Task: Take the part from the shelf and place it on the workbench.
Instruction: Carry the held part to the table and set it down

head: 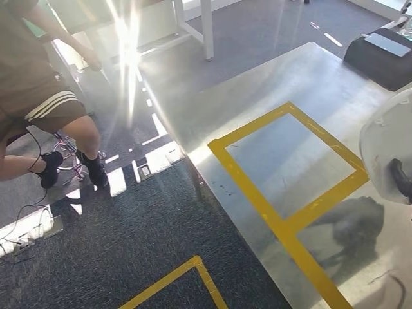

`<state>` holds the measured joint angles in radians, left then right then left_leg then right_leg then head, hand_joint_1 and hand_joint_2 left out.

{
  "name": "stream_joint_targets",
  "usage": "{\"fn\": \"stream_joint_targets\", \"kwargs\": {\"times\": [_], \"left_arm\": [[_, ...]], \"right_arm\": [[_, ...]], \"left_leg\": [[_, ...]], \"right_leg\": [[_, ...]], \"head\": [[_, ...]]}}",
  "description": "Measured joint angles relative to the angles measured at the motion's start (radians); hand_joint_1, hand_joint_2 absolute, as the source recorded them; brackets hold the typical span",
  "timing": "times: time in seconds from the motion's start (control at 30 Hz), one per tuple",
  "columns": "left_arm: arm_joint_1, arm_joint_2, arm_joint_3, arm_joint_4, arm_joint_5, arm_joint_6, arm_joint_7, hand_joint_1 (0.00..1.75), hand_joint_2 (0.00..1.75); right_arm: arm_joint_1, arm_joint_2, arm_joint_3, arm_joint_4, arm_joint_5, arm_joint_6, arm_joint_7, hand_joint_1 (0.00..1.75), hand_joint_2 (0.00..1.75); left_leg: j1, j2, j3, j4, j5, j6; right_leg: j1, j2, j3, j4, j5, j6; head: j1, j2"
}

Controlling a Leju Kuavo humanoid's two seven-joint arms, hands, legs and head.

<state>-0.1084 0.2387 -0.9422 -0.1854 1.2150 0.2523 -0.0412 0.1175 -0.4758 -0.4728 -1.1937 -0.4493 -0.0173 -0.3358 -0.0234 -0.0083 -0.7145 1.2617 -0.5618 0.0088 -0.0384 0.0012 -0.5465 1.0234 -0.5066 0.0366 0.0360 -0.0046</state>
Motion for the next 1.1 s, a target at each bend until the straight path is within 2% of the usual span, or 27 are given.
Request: {"fn": "stream_joint_targets", "kwargs": {"times": [0.07,0.13,0.2,0.27,0.33,0.37,0.43,0.47,0.5,0.53,0.6,0.63,0.67,0.73,0.8,0.83,0.9,0.93,0.97,1.0,1.03,1.1], "left_arm": [[0.0,0.001,0.0,0.0,0.0,0.001,0.0,0.0,1.75],[-0.001,0.007,0.0,0.0,0.0,0.002,0.0,0.0,1.75],[-0.002,0.013,0.0,0.0,0.002,0.002,0.0,0.0,1.75],[-0.002,0.015,0.0,0.0,0.003,0.002,0.0,0.0,1.75],[-0.001,0.013,0.0,0.0,0.003,0.001,0.0,0.0,1.75],[-0.001,0.011,0.0,0.0,0.003,0.001,0.0,0.0,1.75],[-0.001,0.008,0.0,0.0,0.003,0.0,0.0,0.0,1.75],[-0.001,0.006,0.0,0.0,0.003,-0.001,0.0,0.0,1.75],[0.0,0.004,0.0,0.0,0.003,-0.001,0.0,0.0,1.75],[0.0,0.003,0.0,0.0,0.003,-0.001,0.0,0.0,1.75],[0.001,0.003,0.0,0.0,0.003,-0.001,0.0,0.0,1.75],[0.001,0.003,0.0,0.0,0.003,0.0,0.0,0.0,1.75],[0.0,0.004,0.0,0.0,0.003,0.0,0.0,0.0,1.75],[0.0,0.005,0.0,0.0,0.003,0.001,0.003,0.0,1.75],[0.001,0.007,0.0,0.0,0.005,0.005,0.007,0.0,1.75],[0.002,0.007,0.0,0.0,0.006,0.006,0.008,0.0,1.75],[0.001,0.004,0.0,0.0,0.006,0.008,0.01,0.0,1.75],[0.001,0.002,0.0,0.0,0.007,0.008,0.011,0.0,1.75],[0.002,0.001,0.0,0.0,0.007,0.008,0.011,0.0,1.75],[0.002,-0.001,0.0,0.0,0.008,0.008,0.012,0.0,1.75],[0.002,-0.001,0.0,0.0,0.008,0.008,0.013,0.0,1.75],[0.001,0.001,0.0,0.0,0.009,0.009,0.013,0.0,1.75]], "right_arm": [[0.0,0.0,0.007,-0.008,0.01,-0.014,0.008,1.75,1.75],[0.002,0.0,0.015,-0.014,0.027,-0.036,0.022,1.75,1.75],[0.005,0.0,0.025,-0.014,0.045,-0.053,0.039,1.75,1.75],[0.01,-0.001,0.036,-0.012,0.054,-0.057,0.049,1.75,1.75],[0.013,-0.003,0.045,-0.007,0.053,-0.055,0.049,1.75,1.75],[0.014,-0.004,0.047,-0.004,0.051,-0.054,0.047,1.75,1.75],[0.015,-0.007,0.05,0.006,0.046,-0.048,0.041,1.75,1.75],[0.015,-0.008,0.051,0.012,0.045,-0.044,0.039,1.75,1.75],[0.016,-0.008,0.052,0.016,0.045,-0.039,0.038,1.75,1.75],[0.016,-0.01,0.053,0.02,0.048,-0.032,0.038,1.75,1.75],[0.015,-0.013,0.058,0.028,0.058,-0.014,0.04,1.75,1.75],[0.015,-0.016,0.062,0.032,0.064,-0.005,0.041,1.75,1.75],[0.017,-0.018,0.067,0.036,0.07,0.005,0.042,1.75,1.75],[0.022,-0.022,0.078,0.044,0.088,0.024,0.047,1.75,1.75],[0.024,-0.028,0.093,0.05,0.115,0.044,0.054,1.75,1.75],[0.024,-0.033,0.101,0.052,0.128,0.052,0.058,1.75,1.75],[0.024,-0.046,0.118,0.054,0.146,0.062,0.062,1.75,1.75],[0.024,-0.05,0.126,0.055,0.152,0.066,0.063,1.75,1.75],[0.024,-0.053,0.133,0.056,0.155,0.068,0.064,1.75,1.75],[0.023,-0.056,0.14,0.056,0.156,0.069,0.064,1.75,1.75],[0.023,-0.057,0.146,0.056,0.157,0.07,0.064,1.75,1.75],[0.023,-0.06,0.157,0.057,0.157,0.07,0.065,1.75,1.75]], "left_leg": [[-0.006,0.0,0.057,-0.13,0.075,0.012],[-0.019,0.0,0.115,-0.251,0.119,0.024],[-0.031,0.0,0.133,-0.291,0.125,0.031],[-0.035,0.003,0.146,-0.318,0.136,0.038],[-0.032,0.008,0.166,-0.35,0.147,0.047],[-0.03,0.01,0.173,-0.358,0.149,0.049],[-0.029,0.01,0.176,-0.358,0.148,0.055],[-0.029,0.009,0.176,-0.356,0.146,0.055],[-0.028,0.009,0.176,-0.352,0.143,0.055],[-0.026,0.008,0.176,-0.345,0.139,0.052],[-0.023,0.006,0.169,-0.317,0.124,0.041],[-0.023,0.004,0.162,-0.3,0.116,0.036],[-0.025,0.002,0.154,-0.286,0.111,0.032],[-0.026,0.0,0.142,-0.274,0.11,0.028],[-0.023,0.0,0.13,-0.251,0.093,0.018],[-0.019,0.0,0.114,-0.214,0.07,0.011],[-0.008,0.001,0.055,-0.087,0.006,-0.003],[-0.002,0.001,0.022,-0.023,-0.017,-0.006],[0.001,0.001,0.0,0.018,-0.026,-0.005],[0.003,0.001,-0.005,0.021,-0.015,-0.002],[0.003,0.001,0.01,-0.017,0.014,0.003],[-0.004,0.001,0.077,-0.162,0.086,0.015]], "right_leg": [[-0.001,0.0,0.003,-0.003,-0.001,-0.001],[-0.005,0.0,0.007,-0.012,0.001,0.002],[-0.012,0.0,0.008,-0.022,0.005,0.009],[-0.018,0.0,0.011,-0.028,0.005,0.015],[-0.014,0.0,-0.006,0.018,-0.029,0.015],[-0.009,0.0,-0.031,0.074,-0.06,0.012],[-0.002,0.001,-0.089,0.2,-0.113,0.013],[-0.001,0.001,-0.105,0.234,-0.117,0.015],[-0.001,0.0,-0.104,0.228,-0.102,0.019],[-0.003,0.0,-0.082,0.183,-0.07,0.024],[-0.007,0.001,-0.021,0.054,-0.014,0.033],[-0.007,0.003,0.001,0.011,-0.002,0.031],[-0.006,0.005,0.01,-0.008,-0.002,0.027],[-0.005,0.007,0.01,-0.006,-0.003,0.012],[-0.006,0.006,0.008,-0.008,0.001,0.003],[-0.007,0.006,0.008,-0.009,0.003,-0.001],[-0.005,0.005,0.006,-0.011,0.005,-0.004],[-0.004,0.004,0.006,-0.011,0.005,-0.004],[-0.002,0.003,0.006,-0.011,0.005,-0.004],[-0.002,0.002,0.006,-0.011,0.004,-0.004],[-0.001,0.002,0.007,-0.012,0.004,-0.004],[-0.002,0.003,0.01,-0.015,0.004,-0.004]], "head": [[0.0,0.0],[0.0,0.0],[0.0,0.0],[0.0,0.0],[0.0,0.0],[0.001,0.0],[0.005,0.0],[0.006,0.0],[0.007,0.0],[0.007,0.0],[0.01,0.0],[0.011,0.0],[0.011,0.0],[0.01,0.0],[0.007,0.0],[0.005,0.0],[0.001,0.0],[0.0,0.0],[0.0,0.0],[-0.001,0.0],[-0.001,0.0],[-0.001,0.0]]}}
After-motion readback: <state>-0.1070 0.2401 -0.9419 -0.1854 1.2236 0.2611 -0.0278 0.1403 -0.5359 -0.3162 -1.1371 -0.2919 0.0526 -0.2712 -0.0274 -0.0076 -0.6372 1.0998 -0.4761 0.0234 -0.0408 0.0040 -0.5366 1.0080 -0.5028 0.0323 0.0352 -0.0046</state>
